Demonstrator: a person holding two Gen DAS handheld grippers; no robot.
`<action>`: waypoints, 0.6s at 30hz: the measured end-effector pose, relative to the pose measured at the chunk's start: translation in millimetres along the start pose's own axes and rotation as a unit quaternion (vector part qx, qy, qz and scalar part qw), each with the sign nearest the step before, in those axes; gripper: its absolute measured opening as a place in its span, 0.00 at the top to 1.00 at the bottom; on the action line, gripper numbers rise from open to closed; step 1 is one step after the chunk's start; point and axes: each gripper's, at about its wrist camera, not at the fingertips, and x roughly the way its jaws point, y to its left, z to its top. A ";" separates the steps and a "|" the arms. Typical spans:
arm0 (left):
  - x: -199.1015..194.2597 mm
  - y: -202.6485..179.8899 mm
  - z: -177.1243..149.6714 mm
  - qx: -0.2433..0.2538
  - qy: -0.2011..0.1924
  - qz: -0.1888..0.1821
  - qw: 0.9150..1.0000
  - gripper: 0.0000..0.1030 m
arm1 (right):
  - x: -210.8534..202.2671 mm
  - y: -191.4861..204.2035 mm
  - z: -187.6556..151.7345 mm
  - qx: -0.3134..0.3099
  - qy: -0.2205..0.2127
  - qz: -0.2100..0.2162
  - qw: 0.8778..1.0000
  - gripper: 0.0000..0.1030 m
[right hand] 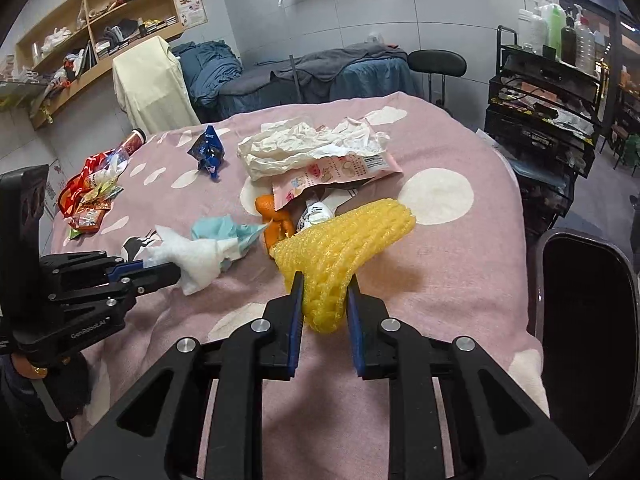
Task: Collect trash
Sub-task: 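Carry the yellow net to the bin and release it with the right gripper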
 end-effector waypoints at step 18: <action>-16.1 -55.7 6.3 -0.027 -0.039 -0.058 0.997 0.89 | -72.0 -70.4 -28.2 0.079 -0.070 -0.053 0.993 0.80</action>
